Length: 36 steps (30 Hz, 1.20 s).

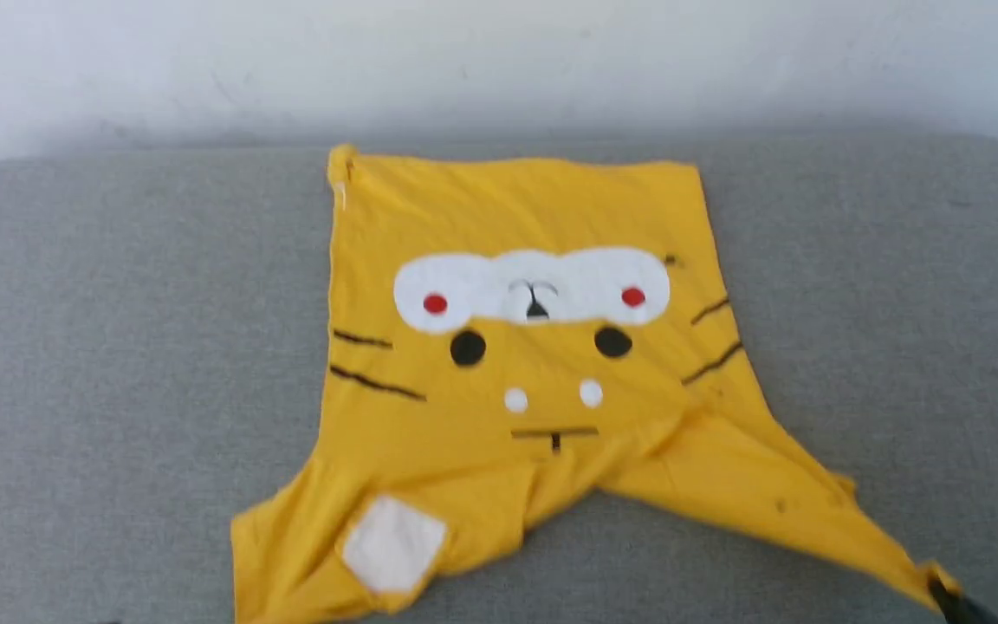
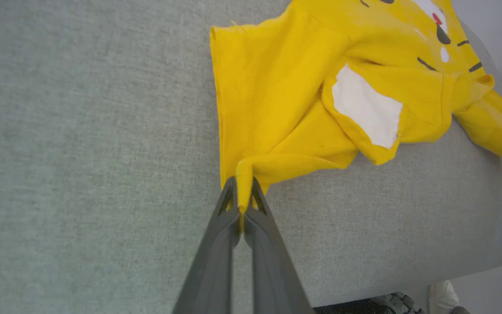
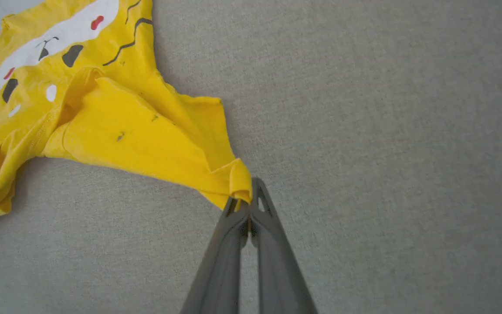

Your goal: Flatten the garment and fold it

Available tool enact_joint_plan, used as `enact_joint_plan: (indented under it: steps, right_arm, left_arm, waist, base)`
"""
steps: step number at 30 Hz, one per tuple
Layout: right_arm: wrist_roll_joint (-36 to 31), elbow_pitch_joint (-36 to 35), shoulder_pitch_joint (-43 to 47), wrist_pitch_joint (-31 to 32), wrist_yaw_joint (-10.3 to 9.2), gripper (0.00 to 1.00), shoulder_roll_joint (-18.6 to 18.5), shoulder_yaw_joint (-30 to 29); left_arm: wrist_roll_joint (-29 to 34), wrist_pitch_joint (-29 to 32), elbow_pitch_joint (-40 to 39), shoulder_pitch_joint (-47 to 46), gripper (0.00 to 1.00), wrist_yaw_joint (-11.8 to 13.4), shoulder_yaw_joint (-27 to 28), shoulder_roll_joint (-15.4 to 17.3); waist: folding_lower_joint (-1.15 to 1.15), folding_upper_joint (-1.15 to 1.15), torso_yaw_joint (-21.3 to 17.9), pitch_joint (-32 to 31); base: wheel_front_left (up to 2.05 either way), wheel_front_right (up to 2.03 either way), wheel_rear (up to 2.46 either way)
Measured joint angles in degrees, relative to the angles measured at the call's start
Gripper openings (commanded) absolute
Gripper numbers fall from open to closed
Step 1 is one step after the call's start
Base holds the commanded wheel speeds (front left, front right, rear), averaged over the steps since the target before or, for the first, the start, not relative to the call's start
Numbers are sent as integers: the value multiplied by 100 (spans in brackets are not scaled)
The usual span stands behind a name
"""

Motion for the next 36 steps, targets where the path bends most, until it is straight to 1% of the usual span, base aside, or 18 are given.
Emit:
enact_joint_plan:
  steps: [6,12,15,18,22,25,29,32,36]
  right_arm:
    - [141,-25,786,570,0,0,54,-344]
    - [397,-105,1173,1070,0,0,96,-569]
    - [563,-148,1350,1206,0,0,99,-656]
    - [632,-209,1426,1182,0,0,99,-719]
    - [522,-286,1342,915,0,0,97,-610]
    - [269,-294,1145,726,0,0,97,-433]
    - [-177,-232,801,512,0,0,86,-91]
    - [-478,49,481,312,-1,0,18,242]
    - [-697,734,67,102,-1,0,-37,757]
  left_arm:
    - [-298,318,-359,671,0,266,-9,85]
    - [-528,435,-713,1102,0,476,74,175]
    - [-584,471,-912,1319,0,564,148,248]
    - [-580,402,-1100,1414,0,636,272,283]
    - [-459,162,-1343,1306,0,584,336,276]
    - [-322,57,-1473,1018,0,520,291,245]
    - [-121,2,-1535,573,0,367,185,198]
    - [-32,-32,-1493,239,0,260,131,168]
    - [16,-24,-1401,-58,0,145,26,129]
  waist:
    - [0,0,7,-358]
    - [1,0,9,-568]
    - [1,0,26,-587]
    - [1,0,68,-572]
    - [1,0,137,-547]
    - [1,0,187,-533]
    - [2,0,223,-453]
    - [2,0,240,-353]
    - [2,0,238,-194]
  base:
    - [0,0,0]
    - [0,0,0]
    - [0,0,0]
    - [0,0,0]
    - [0,0,0]
    - [0,0,0]
    - [0,0,0]
    - [0,0,0]
    - [0,0,0]
